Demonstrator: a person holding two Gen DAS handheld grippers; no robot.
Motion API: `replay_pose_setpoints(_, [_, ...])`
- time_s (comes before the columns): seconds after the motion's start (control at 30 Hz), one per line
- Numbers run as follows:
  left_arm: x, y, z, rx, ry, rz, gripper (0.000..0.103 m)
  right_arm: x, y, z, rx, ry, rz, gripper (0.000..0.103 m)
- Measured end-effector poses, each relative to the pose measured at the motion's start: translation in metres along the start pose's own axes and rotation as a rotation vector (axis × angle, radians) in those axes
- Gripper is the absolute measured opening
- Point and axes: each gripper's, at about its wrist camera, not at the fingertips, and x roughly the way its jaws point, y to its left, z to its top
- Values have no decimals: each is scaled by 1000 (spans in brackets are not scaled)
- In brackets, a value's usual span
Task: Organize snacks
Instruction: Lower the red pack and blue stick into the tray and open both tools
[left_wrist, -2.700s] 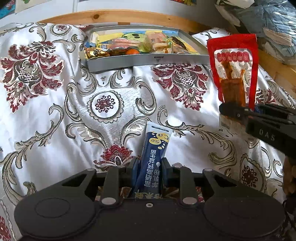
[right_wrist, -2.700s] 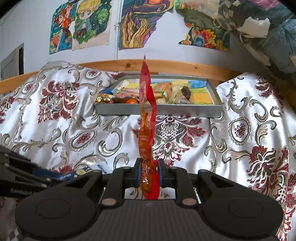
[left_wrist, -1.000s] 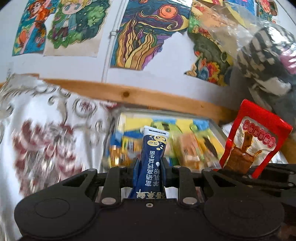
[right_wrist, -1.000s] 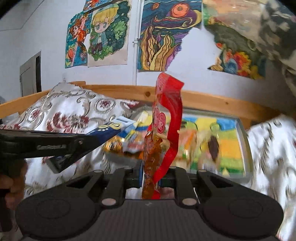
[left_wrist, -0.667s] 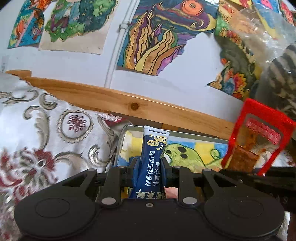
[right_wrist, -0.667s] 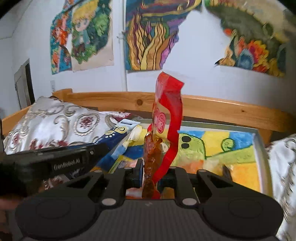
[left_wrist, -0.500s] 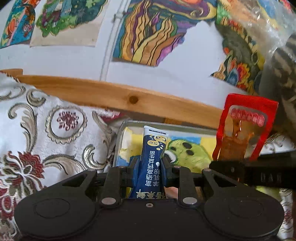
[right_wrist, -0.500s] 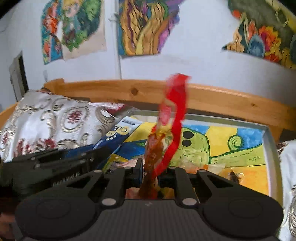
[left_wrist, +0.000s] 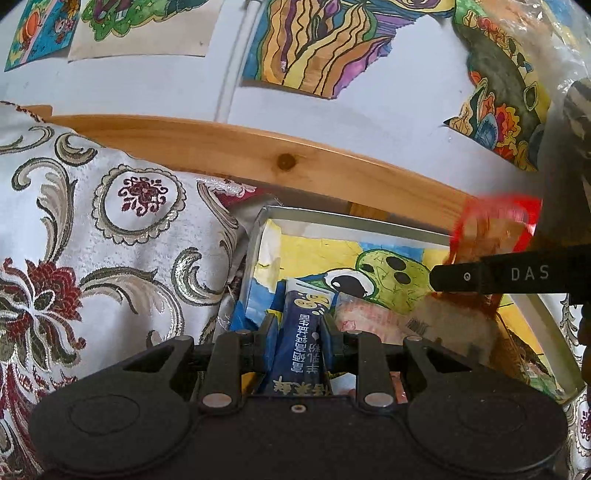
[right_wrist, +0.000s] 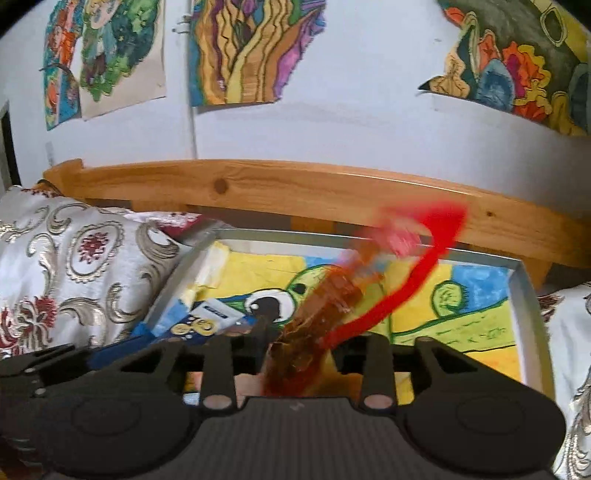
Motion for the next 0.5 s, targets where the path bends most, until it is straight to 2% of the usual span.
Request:
replay_pose_setpoints(0.07, [1, 2, 0, -24, 21, -19, 28, -1, -1, -1, -27, 1, -55, 63])
replay_pose_setpoints(0.13, [0, 3, -1, -38, 27, -20, 28, -3, -2, -2, -49, -13, -91, 66])
replay_pose_setpoints(0.2, [0, 2, -1, -42, 28, -15, 29, -6, -4, -2, -50, -24, -89, 66])
replay_pose_setpoints(0.27, [-2, 2, -1, -53, 26, -16, 30, -11, -6, -2, -44, -34, -80, 72])
replay_pose_setpoints(0.33, [-4, 0, 0, -53, 22, -16, 36, -17, -7, -3, -46, -52, -81, 77])
replay_pose_setpoints(0.5, [-17, -4, 8, -58, -21, -8, 66, -35, -8, 0, -40, -93, -98, 88])
